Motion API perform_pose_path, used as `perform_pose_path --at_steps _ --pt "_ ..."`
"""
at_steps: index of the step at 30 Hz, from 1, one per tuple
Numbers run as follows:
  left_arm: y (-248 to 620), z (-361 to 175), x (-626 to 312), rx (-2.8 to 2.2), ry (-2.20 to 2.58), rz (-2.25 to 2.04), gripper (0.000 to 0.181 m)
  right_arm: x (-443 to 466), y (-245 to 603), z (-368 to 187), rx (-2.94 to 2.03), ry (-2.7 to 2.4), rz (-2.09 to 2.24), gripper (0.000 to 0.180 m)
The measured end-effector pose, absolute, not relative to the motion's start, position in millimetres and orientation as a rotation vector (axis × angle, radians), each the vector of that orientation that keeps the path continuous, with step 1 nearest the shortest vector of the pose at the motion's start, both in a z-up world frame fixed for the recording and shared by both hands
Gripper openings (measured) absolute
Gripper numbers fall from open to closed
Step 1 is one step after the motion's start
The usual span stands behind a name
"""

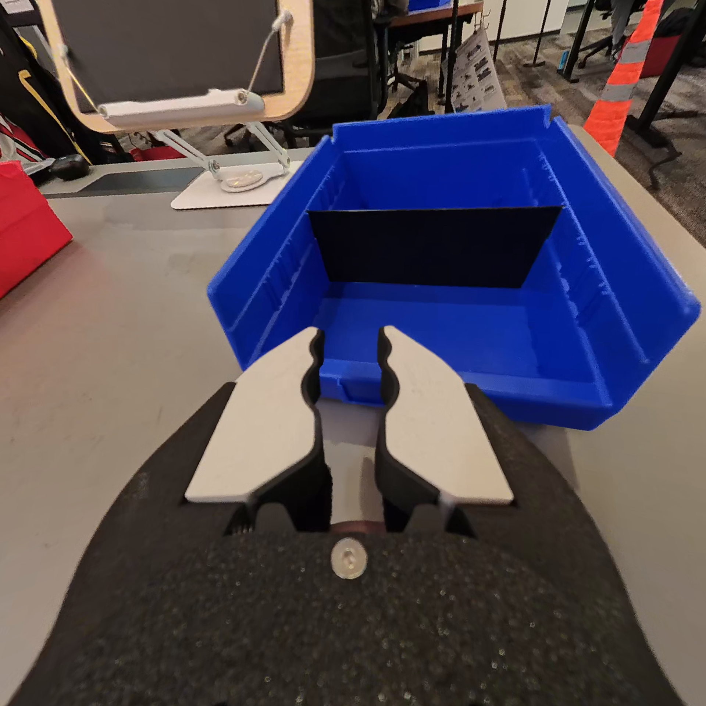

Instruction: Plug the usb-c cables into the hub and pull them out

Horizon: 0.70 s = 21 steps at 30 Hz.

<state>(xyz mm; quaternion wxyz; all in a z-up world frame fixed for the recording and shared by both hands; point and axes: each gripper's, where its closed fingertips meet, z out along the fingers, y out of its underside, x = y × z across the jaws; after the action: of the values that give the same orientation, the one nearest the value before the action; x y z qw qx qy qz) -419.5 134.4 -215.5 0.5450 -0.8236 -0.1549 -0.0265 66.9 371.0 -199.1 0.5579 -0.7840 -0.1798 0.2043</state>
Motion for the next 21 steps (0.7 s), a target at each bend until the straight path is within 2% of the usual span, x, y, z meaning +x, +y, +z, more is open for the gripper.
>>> perform_pose_path --at_steps 21 --pt "139 -217 -410 -1.972 -0.317 -0.139 0.025 4 332 -207 -1.792 -0.73 0.417 0.025"
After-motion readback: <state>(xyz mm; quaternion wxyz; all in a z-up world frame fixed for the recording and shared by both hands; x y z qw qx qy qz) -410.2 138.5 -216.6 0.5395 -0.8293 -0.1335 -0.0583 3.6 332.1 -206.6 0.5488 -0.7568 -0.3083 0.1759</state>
